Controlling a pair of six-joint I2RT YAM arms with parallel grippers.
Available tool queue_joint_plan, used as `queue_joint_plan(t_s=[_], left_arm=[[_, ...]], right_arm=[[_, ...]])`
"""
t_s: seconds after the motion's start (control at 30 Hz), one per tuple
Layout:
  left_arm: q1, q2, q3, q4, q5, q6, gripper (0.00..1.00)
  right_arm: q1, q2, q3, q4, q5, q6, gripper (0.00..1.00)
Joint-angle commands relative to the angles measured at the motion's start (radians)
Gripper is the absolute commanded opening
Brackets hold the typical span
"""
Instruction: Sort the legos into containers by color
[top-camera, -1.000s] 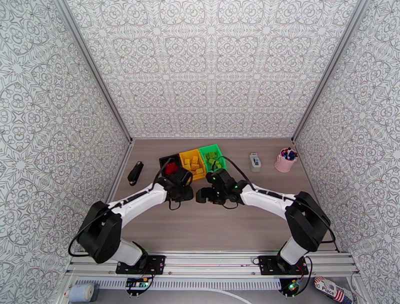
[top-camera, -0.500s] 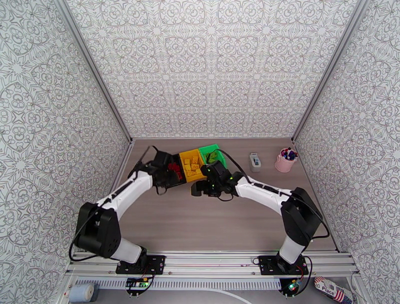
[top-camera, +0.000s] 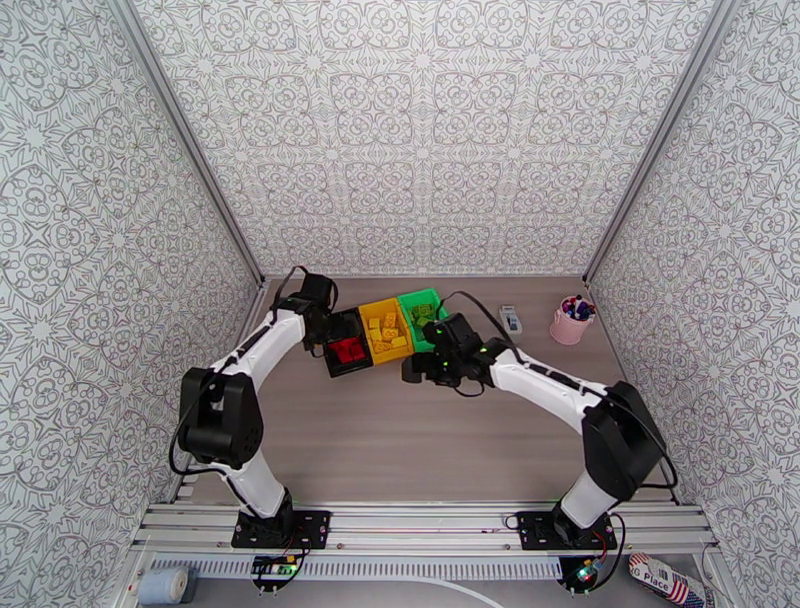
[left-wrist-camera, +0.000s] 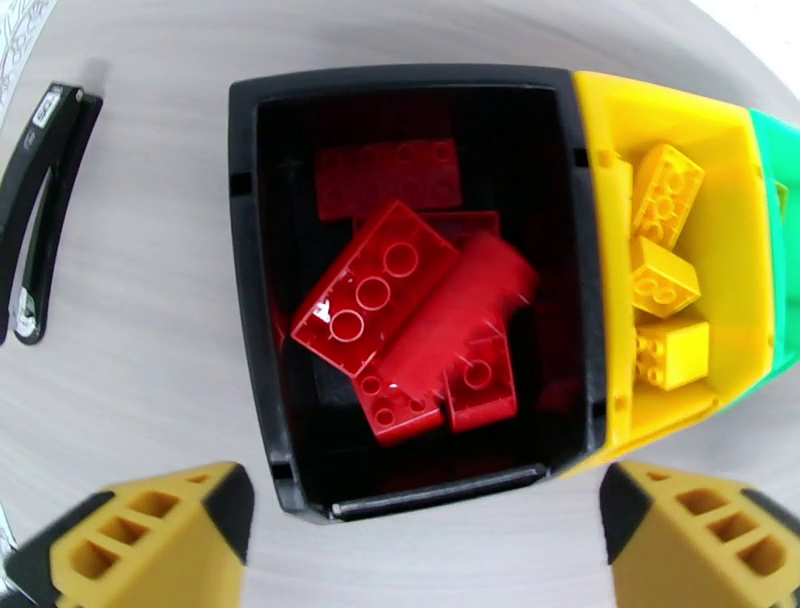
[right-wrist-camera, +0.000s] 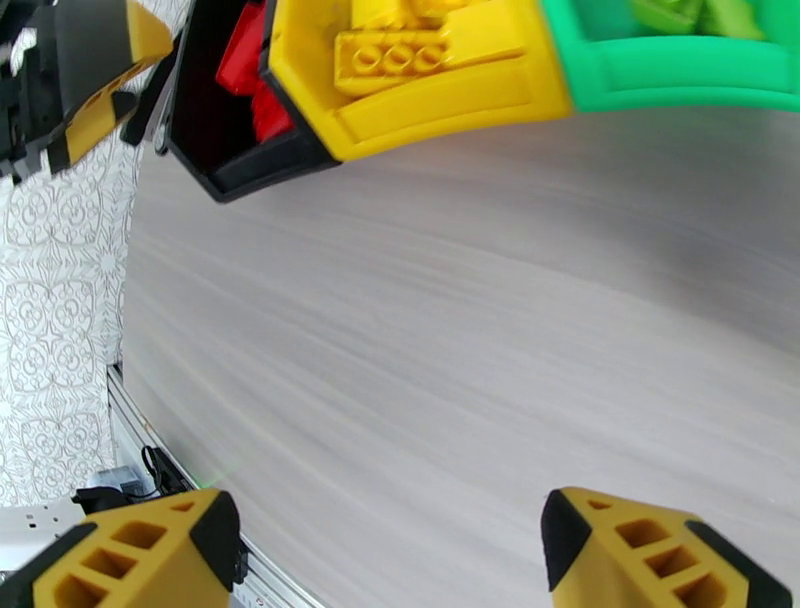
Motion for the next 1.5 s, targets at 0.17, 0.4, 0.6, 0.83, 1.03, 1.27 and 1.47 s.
queue_joint_plan(t_s=[0.17,0.4,0.6,0.83,1.03,1.27,1.47], left_arm=[[-0.015,-0.291,-0.128,0.04,-0.017,0.012,0.99],[-0.002,-0.562,-0.229,0.127,-0.092,0.066,0.99],[-0.001,-0.739,-0.275,0.226,-0.195,0.181,0.99],[-0.002,-0.977,-0.648,0.735,-0.224,0.288,0.99],[0.046,-0.976,-0.937,1.02,-0.404,0.268,0.99],[0.053,-0.774,-1.113,1.253,-0.555,0.49,0.99],[0.115,-0.594,-1.122,1.307,-0.48,0.462,0.99]], right_arm=[[-0.055,-0.082,-0.047,-0.052,0.046,-0.054,0.89],[-0.111,-0.181,0.002,-0.151,0.163,-0.132,0.9],[-0.179,-0.291,0.141,-0.277,0.554,-0.167,0.92],[-0.183,-0.451,-0.05,0.19,0.982,-0.329,0.99],[-0.231,-0.462,-0.354,0.786,0.982,-0.673,0.99],[-0.416,-0.304,-0.472,0.722,0.973,-0.622,0.99],[-0.498,-0.247,-0.653,0.963,0.85,-0.62,0.99]])
